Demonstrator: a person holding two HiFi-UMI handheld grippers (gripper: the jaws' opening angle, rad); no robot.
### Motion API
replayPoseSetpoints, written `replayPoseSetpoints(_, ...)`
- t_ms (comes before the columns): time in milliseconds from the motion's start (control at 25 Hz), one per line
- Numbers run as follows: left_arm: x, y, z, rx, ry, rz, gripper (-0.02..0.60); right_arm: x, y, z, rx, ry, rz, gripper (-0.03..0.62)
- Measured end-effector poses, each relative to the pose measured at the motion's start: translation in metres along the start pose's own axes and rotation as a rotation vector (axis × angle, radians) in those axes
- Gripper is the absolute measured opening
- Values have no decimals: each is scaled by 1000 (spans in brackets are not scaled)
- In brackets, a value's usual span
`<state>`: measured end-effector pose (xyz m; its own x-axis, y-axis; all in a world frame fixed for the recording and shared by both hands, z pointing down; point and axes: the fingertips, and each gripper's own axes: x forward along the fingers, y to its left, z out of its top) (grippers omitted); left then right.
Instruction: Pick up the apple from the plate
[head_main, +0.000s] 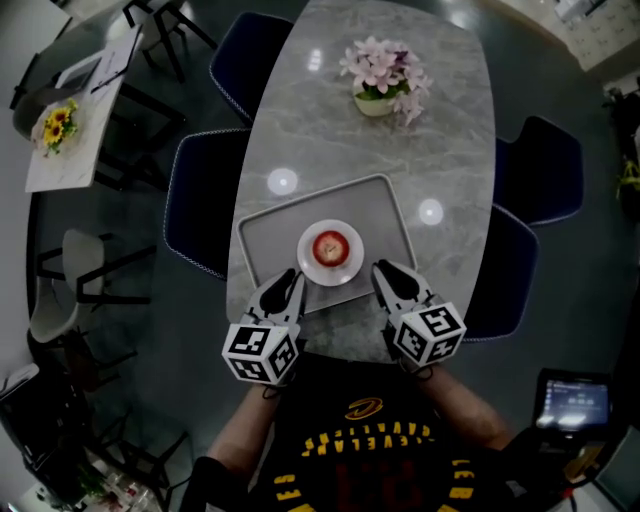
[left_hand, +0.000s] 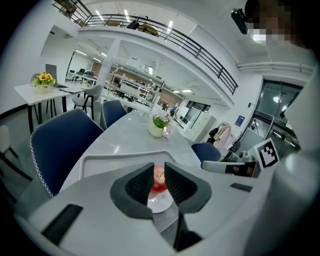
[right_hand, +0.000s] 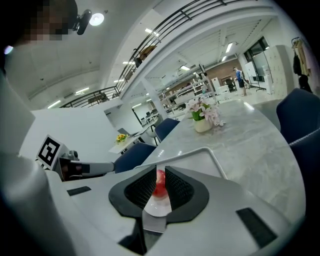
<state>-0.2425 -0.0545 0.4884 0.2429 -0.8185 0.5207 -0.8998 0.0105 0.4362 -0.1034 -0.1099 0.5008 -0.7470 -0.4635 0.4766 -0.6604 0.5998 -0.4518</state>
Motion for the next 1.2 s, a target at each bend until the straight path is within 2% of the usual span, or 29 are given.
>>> replayPoseSetpoints(240, 18, 19, -12, -18, 59, 3, 55, 17, -15, -17, 18, 53, -37, 55)
replayPoseSetpoints(680, 52, 48, -41, 28, 169, 22, 55, 50, -38, -44, 12, 140, -83, 55)
replayPoseSetpoints(1080, 67, 66, -61, 16, 259, 24, 55, 59, -45, -70, 31, 253, -144, 56)
replayPoseSetpoints(1200, 69, 65, -72, -32, 305, 4, 55, 59, -48, -79, 39, 295, -166, 55)
